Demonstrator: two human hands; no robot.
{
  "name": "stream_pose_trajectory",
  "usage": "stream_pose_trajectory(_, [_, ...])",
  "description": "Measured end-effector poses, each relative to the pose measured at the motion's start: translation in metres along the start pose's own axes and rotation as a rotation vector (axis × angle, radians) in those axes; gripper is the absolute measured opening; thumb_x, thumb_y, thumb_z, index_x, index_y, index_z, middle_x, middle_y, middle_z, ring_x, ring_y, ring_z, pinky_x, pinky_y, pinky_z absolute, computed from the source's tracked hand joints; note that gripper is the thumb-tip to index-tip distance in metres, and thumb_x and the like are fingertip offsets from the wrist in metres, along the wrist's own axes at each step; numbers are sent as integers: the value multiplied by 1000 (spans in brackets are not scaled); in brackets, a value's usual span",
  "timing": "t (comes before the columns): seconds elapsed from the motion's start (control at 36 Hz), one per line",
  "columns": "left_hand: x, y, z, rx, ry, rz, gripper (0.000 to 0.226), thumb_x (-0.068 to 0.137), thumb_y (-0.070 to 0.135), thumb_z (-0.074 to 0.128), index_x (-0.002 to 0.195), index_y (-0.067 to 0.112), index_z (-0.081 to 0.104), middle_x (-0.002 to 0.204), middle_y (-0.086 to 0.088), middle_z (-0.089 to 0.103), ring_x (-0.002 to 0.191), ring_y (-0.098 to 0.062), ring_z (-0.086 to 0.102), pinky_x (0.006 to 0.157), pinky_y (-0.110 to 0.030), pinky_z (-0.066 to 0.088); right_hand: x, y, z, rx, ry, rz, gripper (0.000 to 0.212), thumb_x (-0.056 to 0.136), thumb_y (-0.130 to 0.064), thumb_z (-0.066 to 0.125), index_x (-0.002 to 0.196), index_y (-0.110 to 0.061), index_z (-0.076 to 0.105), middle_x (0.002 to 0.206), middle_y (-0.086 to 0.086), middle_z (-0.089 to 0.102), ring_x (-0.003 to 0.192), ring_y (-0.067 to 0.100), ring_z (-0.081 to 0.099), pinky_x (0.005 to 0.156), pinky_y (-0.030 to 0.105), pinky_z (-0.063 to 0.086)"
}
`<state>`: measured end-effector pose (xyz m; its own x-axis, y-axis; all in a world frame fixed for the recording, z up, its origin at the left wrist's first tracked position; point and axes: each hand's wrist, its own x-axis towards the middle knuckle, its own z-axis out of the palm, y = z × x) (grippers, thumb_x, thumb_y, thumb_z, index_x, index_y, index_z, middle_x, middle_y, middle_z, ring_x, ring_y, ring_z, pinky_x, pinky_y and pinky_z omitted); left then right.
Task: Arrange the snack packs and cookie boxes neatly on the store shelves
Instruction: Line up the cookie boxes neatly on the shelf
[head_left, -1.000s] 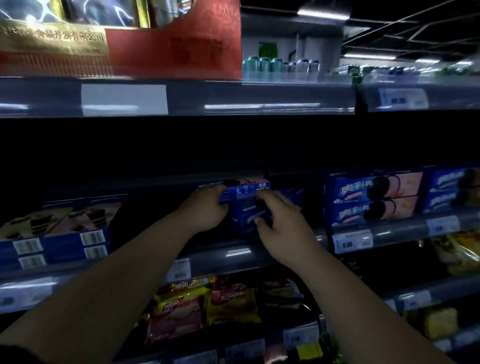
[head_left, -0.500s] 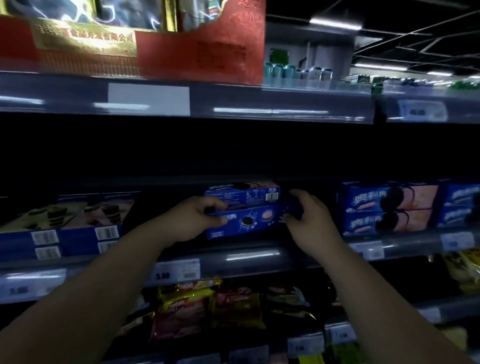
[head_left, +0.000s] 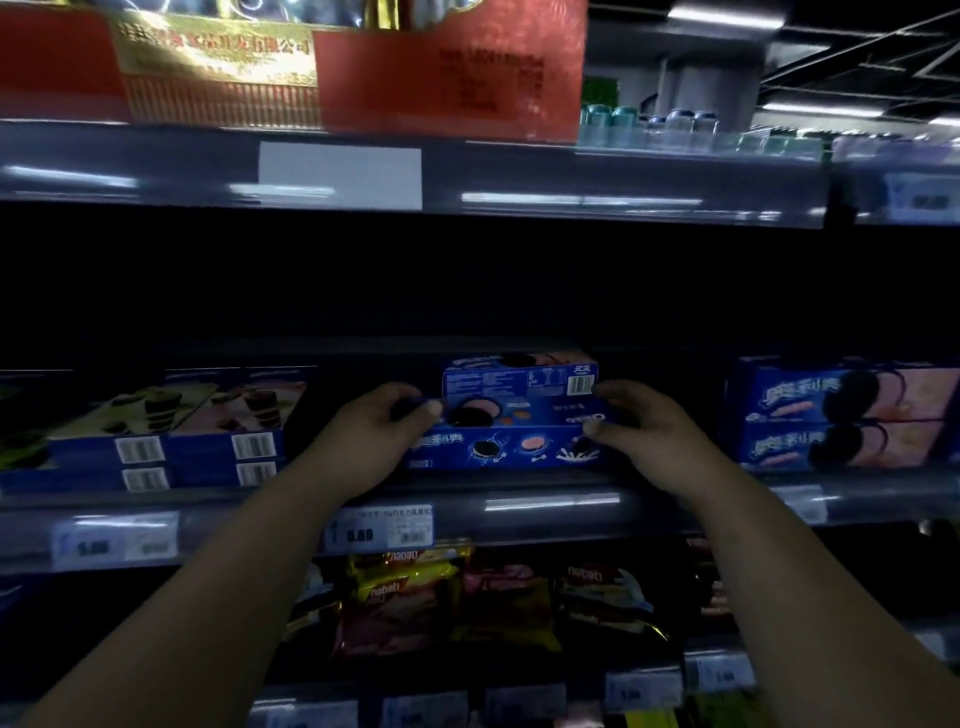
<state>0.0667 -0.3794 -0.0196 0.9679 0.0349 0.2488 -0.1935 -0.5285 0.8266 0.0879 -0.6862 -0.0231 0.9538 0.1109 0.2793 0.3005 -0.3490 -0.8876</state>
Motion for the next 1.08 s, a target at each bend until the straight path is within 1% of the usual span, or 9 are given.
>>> stream_pose_trajectory(0.14, [-6,2,2,87,44,156,46,83,36,74,121,35,48,112,12,58,96,0,57,74,-18,45,-6,11,-1,-95,85,-187,52,77,-4,79,104,-41,54,116,-12,60,110,3,57,94,24,47])
stream_pose_trajectory(0.28, [-11,6,6,116,-36,190,57,77,35,80,119,39,43,118,15,57,101,0,58,90,-30,52,-13,6,2,-111,61,-180,69,76,-18,83,126,-42,43,121,-30,47,110,-20,43,88,8,39])
stream_pose_trajectory(0.36, [-11,8,6,118,-35,185,69,77,39,80,133,37,40,123,16,52,103,6,54,88,-20,45,-14,1,4,-118,14,-121,78,78,-38,79,139,-51,32,123,-30,46,113,-6,49,93,22,42])
stream_pose_trajectory(0.42, [-11,8,5,110,-23,180,72,78,36,79,138,33,40,124,14,51,104,1,55,87,-18,44,-14,0,5,-149,1,-84,74,81,-47,74,143,-44,34,127,-23,51,115,4,53,96,29,45])
stream_pose_trajectory(0.58, [-12,6,1,137,-17,182,72,77,30,80,139,29,45,127,10,48,113,-9,52,93,-22,43,-11,6,5,-249,-6,-82,82,77,-47,76,146,-38,34,137,-12,54,117,10,55,100,39,49])
stream_pose_trajectory(0.75, [-13,3,1,262,96,381,55,72,14,84,114,32,55,113,9,46,100,10,48,84,0,32,-14,5,5,-184,19,-146,86,72,-27,86,140,-44,36,132,-19,52,116,2,52,99,29,45])
stream_pose_trajectory(0.89, [-13,-4,-1,319,139,573,58,66,4,81,100,36,47,113,9,41,107,8,46,84,-3,34,-17,-1,3,-109,-98,-48,93,66,-61,79,145,-44,34,135,-20,51,119,4,52,102,32,43])
stream_pose_trajectory(0.97, [-15,-5,-3,268,53,543,69,69,13,85,110,46,41,129,11,37,122,11,38,93,-2,32,-17,-2,0,-160,-130,-30,74,71,-48,80,137,-39,48,126,-19,59,114,4,57,102,33,46])
stream_pose_trajectory(1.08, [-20,0,-3,-31,-39,323,67,76,42,74,133,44,39,141,13,38,127,-1,40,101,-25,41,-19,-1,2,-209,-66,-75,67,85,-17,73,140,-38,42,127,-18,54,113,2,53,86,19,42])
